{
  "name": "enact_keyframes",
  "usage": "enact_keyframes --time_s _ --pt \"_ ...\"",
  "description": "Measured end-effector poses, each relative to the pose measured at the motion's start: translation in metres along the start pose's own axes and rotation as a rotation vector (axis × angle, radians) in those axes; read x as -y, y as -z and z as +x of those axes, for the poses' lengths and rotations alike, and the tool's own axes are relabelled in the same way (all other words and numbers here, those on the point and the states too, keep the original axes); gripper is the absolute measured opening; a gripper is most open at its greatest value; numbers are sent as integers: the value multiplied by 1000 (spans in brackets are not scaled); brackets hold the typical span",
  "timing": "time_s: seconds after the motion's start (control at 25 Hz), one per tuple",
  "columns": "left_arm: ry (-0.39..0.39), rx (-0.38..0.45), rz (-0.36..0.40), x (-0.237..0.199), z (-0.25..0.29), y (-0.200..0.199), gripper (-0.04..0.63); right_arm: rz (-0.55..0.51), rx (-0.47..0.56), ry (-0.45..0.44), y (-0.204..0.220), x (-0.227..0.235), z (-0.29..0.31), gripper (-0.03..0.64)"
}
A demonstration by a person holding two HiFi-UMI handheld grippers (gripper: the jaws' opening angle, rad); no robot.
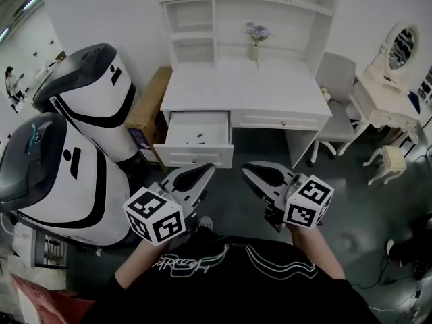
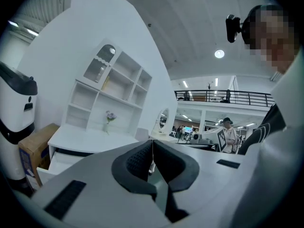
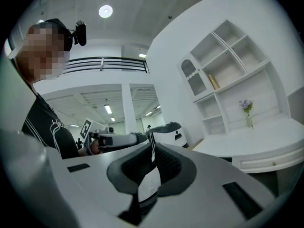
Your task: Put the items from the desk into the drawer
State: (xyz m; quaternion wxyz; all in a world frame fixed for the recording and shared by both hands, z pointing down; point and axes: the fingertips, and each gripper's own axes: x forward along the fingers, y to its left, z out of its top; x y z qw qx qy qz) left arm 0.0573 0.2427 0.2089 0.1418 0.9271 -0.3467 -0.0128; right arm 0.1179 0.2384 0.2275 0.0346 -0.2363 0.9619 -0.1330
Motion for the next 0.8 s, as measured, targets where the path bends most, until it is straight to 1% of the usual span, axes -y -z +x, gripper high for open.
enact_keyframes --time_s 0.28,0.44,0.52,0.64,0.8 --pt "6 2 20 8 1 -1 21 13 13 9 -1 -2 -6 54" --pt "-19 -27 45 4 6 5 20 31 10 23 1 5 -10 53" --pt "-14 -34 28 5 9 8 20 38 13 28 2 8 -12 54" --pt "15 -34 -12 8 11 8 20 41 17 27 3 11 -12 54" --pt "18 -40 -2 7 12 6 20 44 15 21 5 11 -8 54"
